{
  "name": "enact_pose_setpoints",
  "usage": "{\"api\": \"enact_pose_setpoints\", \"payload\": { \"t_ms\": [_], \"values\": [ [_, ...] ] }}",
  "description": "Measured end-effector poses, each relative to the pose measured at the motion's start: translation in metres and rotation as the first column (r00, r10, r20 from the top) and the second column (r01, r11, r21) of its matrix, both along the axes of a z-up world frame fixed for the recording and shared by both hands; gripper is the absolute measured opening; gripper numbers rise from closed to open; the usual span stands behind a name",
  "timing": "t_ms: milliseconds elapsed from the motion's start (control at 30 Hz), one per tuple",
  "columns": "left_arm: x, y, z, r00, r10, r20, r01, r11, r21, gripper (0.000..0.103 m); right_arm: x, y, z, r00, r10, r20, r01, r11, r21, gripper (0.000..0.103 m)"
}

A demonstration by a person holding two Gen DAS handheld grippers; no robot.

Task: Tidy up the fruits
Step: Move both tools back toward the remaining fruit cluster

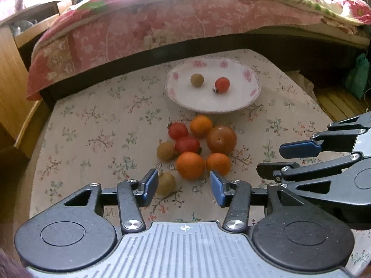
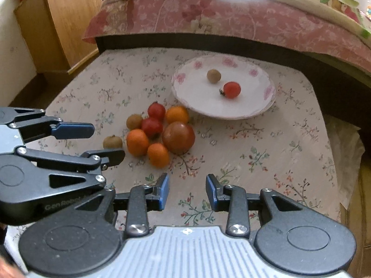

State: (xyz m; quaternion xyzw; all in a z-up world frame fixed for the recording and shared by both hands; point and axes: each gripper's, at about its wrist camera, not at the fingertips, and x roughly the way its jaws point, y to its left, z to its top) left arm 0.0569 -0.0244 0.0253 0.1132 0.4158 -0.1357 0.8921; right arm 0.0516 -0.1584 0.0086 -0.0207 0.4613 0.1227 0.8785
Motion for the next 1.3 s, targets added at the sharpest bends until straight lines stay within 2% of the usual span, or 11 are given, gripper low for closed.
{"api": "enact_pose_setpoints", "payload": {
  "t_ms": [433,1300],
  "values": [
    [0.012,0.009,-0.016,0.999,-0.013,-0.039,0.012,0.999,-0.032,0.057,0.014,0.008,-0.017,0.999,0.014,-0.032,-0.015,1.000,-0.027,0.035],
    [0.016,0.011,-0.025,0.999,-0.021,-0.045,0.021,1.000,-0.010,0.059,0.026,0.010,-0.026,0.998,0.028,-0.052,-0.029,0.999,-0.031,0.035]
  ]
}}
